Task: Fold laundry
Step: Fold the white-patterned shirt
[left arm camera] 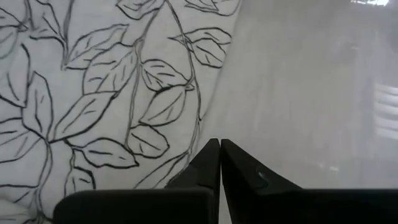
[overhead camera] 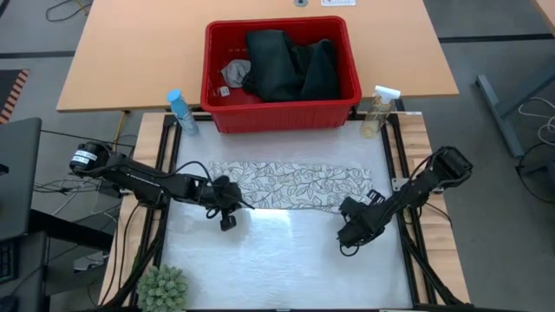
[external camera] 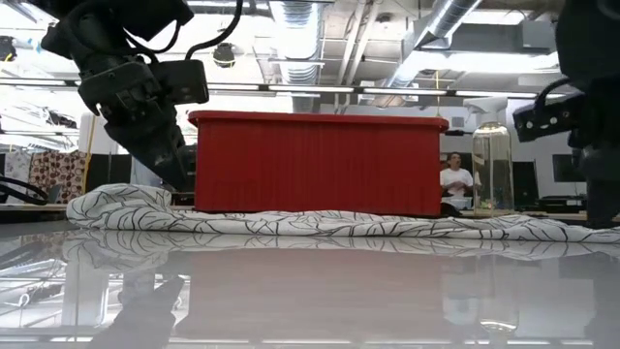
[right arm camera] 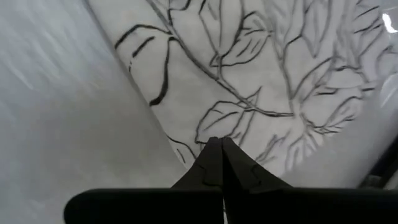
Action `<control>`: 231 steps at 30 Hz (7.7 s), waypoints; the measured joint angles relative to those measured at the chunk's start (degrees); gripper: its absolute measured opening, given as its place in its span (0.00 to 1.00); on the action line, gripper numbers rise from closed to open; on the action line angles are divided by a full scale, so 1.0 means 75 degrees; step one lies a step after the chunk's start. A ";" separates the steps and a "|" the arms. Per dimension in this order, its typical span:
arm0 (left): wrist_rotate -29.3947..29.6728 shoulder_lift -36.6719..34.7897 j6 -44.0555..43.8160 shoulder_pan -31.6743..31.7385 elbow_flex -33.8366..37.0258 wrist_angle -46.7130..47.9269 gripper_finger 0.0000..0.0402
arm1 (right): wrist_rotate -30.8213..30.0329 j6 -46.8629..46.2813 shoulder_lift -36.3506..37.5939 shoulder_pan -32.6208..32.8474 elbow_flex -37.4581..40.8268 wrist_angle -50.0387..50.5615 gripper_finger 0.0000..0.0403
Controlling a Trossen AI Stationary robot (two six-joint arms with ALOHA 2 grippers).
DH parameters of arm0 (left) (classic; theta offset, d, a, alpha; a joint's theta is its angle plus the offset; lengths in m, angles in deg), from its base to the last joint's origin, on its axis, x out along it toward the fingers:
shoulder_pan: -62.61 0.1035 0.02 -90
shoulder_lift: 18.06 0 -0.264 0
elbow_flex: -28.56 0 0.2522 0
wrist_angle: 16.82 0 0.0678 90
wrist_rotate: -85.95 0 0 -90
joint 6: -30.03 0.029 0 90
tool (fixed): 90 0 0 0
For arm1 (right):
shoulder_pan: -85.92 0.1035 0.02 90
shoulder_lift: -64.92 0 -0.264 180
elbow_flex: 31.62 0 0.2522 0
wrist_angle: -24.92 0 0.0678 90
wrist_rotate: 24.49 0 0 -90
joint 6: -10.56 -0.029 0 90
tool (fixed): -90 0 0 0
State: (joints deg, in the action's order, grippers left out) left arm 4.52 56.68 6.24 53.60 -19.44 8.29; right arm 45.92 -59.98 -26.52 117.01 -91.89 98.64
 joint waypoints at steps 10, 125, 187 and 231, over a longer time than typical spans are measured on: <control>0.0191 0.0000 0.0018 -0.0001 0.0000 0.0488 0.00 | 0.0165 0.0059 0.0015 0.0000 0.0383 -0.0774 0.04; 0.1341 -0.2585 -0.3972 0.0810 -0.0157 0.1428 0.00 | 0.0046 0.1845 0.0258 -0.0467 -0.0506 -0.2218 0.05; -0.2561 0.4861 -0.3034 0.1553 -0.4759 -0.5260 0.39 | 0.1483 -0.2383 0.3914 -0.4179 0.2943 -0.1935 0.83; -0.1720 0.4488 -0.0690 0.1658 -0.4205 0.0499 0.01 | 0.1969 -0.1684 0.3614 -0.4429 0.2610 -0.2371 0.07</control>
State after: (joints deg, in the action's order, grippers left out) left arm -8.38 90.34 1.06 66.03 -50.97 12.04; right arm 60.70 -72.61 0.58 83.79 -72.32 80.85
